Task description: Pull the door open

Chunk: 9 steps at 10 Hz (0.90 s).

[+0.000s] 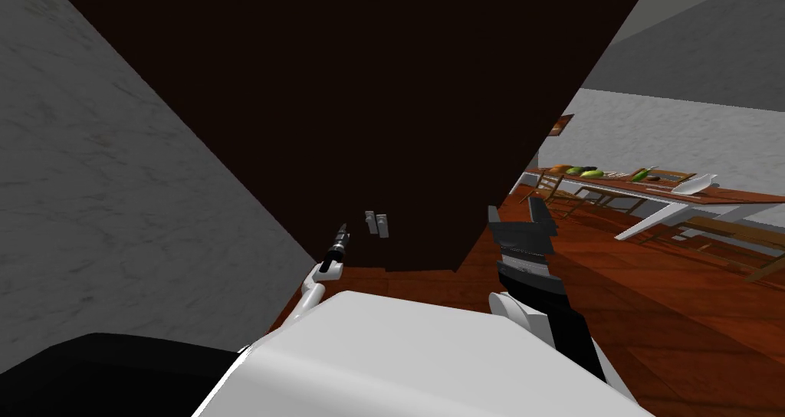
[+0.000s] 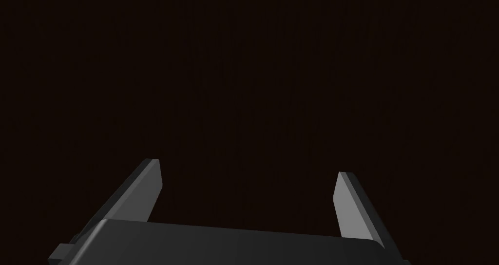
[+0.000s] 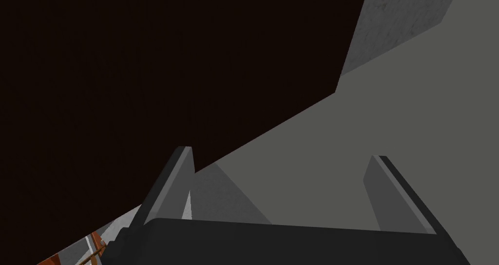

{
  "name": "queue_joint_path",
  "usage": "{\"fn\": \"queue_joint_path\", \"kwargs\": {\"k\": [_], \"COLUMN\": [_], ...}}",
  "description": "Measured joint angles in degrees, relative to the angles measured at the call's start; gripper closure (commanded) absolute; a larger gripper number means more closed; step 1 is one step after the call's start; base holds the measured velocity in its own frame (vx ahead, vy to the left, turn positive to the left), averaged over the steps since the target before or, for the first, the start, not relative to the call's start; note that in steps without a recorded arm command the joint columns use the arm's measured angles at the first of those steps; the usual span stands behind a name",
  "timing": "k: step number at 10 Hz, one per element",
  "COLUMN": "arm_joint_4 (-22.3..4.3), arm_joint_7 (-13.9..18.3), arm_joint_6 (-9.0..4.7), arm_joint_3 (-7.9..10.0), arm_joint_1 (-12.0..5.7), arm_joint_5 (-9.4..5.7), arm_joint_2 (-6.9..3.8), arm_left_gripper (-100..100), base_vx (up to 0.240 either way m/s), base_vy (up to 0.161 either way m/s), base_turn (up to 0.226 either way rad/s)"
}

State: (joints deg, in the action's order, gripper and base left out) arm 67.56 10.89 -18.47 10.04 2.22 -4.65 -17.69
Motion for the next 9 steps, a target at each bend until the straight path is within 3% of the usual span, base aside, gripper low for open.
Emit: {"fn": "queue_joint_path", "kwargs": {"k": [2,3,4,5,9], "arm_joint_4": [-0.17,0.06,0.78,0.88,0.75], "arm_joint_7": [0.37,0.19,0.21,0.25,0.18], "arm_joint_6": [-0.62,-0.86,-0.52,-0.41,-0.53], "arm_joint_3": [-1.49,-2.29,-2.92,-3.0,-3.22], "arm_joint_1": [-1.13,-1.87,-2.29,-2.35,-2.34], "arm_joint_5": [0.05,0.25,0.3,0.3,0.36], "arm_joint_2": [0.74,1.77,2.11,2.14,2.3], "arm_left_gripper": [-100,-100,-100,100,100], "base_vx": [0.17,0.172,0.076,-0.01,-0.017], "base_vy": [-0.099,-0.153,-0.065,0.005,0.012], "base_turn": [-0.207,-0.092,-0.005,0.008,-0.014]}}
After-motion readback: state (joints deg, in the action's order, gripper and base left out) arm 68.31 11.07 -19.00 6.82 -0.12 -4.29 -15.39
